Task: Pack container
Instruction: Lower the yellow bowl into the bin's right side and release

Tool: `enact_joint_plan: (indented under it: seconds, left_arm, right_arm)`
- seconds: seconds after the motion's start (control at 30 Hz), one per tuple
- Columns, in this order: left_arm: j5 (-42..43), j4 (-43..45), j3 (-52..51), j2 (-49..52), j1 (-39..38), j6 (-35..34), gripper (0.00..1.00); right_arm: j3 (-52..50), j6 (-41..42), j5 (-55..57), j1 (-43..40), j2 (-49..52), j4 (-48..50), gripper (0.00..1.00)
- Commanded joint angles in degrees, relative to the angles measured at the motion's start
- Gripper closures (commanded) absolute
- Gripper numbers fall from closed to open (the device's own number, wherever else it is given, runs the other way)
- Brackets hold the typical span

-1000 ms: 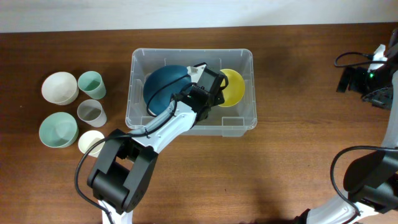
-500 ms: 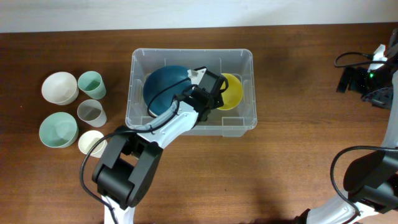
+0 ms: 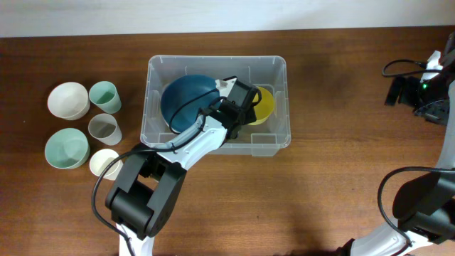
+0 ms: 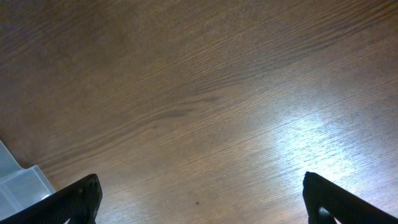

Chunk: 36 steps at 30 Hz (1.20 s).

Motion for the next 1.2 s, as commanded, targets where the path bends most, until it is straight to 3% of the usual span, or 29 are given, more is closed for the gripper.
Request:
enact_joint_plan:
  seconds: [0.0,0.4,0.57,0.87,1.17]
  left_arm:
    - [-1.0,-0.2,0.7,0.3,0.9,1.9,0.6]
    - [-0.8,0.1,1.4,0.3,0.9,2.1,0.52]
    - [2.3,-0.3,5.2,0.3,0.9,7.5,0.46]
    - [2.4,-6.5,13.2,0.3,0.9,7.5,0.47]
    - [1.2,-8.1,13.7,0.3,0.9,7.7,0.47]
  right_arm:
    - [-0.3,0.4,-0.1,-0.2,0.2,0.0,0.01]
    - [-0.3,0.4,-0.1,-0.2,0.2,0.0,0.01]
    - [-0.3,0.4,-0.1,-0.2,0.2,0.0,0.01]
    - [-0.3,0.4,-0.1,-0.2,0.2,0.0,0.01]
    - [-0.3,0.4,-0.1,-0.2,0.2,0.0,0.01]
